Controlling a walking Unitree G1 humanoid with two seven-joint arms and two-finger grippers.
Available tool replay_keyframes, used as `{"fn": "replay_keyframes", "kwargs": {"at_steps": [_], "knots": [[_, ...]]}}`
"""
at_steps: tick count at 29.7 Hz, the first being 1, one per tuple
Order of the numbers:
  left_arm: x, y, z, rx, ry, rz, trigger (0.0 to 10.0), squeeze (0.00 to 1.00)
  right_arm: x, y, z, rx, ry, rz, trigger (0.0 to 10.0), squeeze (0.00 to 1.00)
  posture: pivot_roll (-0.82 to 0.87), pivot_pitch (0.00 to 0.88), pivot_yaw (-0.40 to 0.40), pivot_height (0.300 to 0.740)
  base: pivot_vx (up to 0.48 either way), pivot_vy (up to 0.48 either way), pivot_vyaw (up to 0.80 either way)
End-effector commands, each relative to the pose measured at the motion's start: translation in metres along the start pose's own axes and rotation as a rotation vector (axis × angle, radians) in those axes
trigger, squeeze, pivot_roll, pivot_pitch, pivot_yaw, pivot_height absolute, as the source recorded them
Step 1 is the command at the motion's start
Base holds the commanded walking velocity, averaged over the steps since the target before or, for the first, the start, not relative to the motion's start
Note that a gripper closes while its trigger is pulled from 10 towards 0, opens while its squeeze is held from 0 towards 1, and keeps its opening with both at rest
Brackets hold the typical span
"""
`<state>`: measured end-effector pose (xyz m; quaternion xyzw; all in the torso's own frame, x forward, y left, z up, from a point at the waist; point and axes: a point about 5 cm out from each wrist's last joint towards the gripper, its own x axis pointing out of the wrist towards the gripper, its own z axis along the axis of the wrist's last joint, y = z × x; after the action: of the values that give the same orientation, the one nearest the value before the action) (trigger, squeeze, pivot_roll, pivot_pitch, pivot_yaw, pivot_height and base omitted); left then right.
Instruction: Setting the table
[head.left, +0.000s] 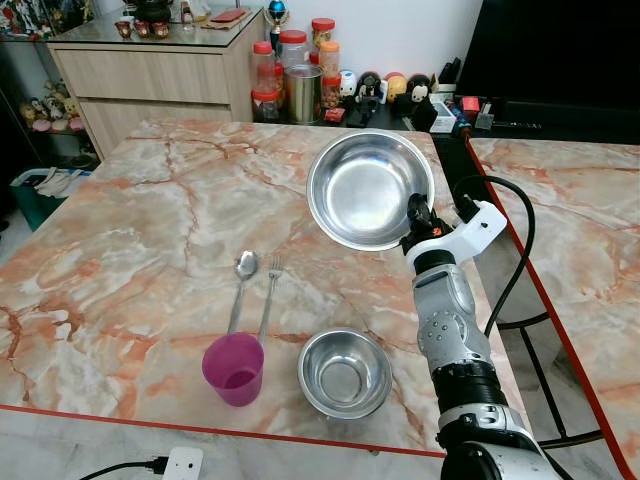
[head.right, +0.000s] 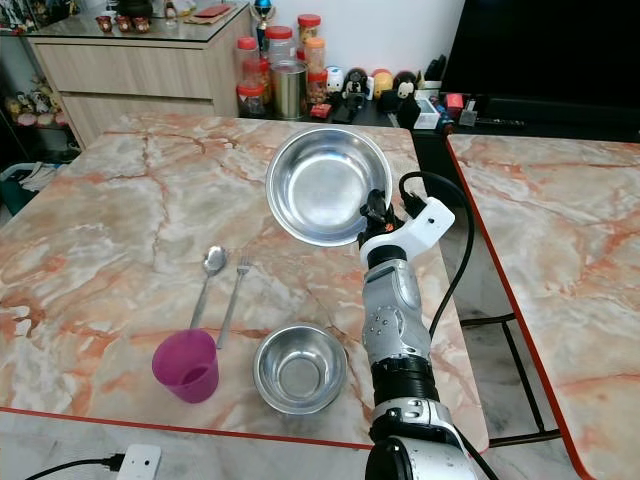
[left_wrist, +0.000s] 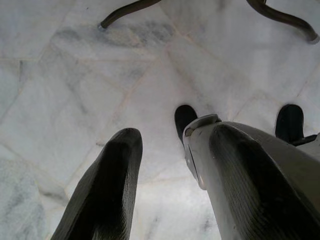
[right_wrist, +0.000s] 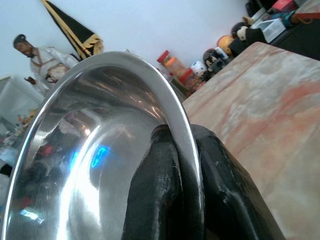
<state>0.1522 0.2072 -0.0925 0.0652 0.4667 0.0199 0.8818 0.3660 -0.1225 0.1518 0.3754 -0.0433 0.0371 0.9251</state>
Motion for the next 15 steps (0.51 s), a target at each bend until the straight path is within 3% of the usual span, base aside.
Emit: {"fn": "replay_keyframes", "kwargs": {"at_steps": [1, 6, 15], "knots": [[-0.0015, 0.0035, -0.0071, 0.025, 0.031, 0.012, 10.0, 0.0, 0.0025, 0.0175, 0.0015, 0.048, -0.035, 0.051, 10.0, 0.0, -0.03, 0.0, -0.038, 0.74, 0.0, 0.0, 0.0], [-0.0018, 0.0038, -0.0089, 0.029, 0.043, 0.014, 10.0, 0.0, 0.0017, 0.0183, 0.0017, 0.052, -0.034, 0.062, 10.0, 0.0, -0.03, 0.0, -0.039, 0.74, 0.0, 0.0, 0.0], [-0.0009, 0.0046, -0.0061, 0.022, 0.041, 0.017, 10.0, 0.0, 0.0018, 0.0186, 0.003, 0.049, -0.038, 0.066, 10.0, 0.0, -0.03, 0.0, -0.047, 0.74, 0.0, -0.25, 0.0]]}}
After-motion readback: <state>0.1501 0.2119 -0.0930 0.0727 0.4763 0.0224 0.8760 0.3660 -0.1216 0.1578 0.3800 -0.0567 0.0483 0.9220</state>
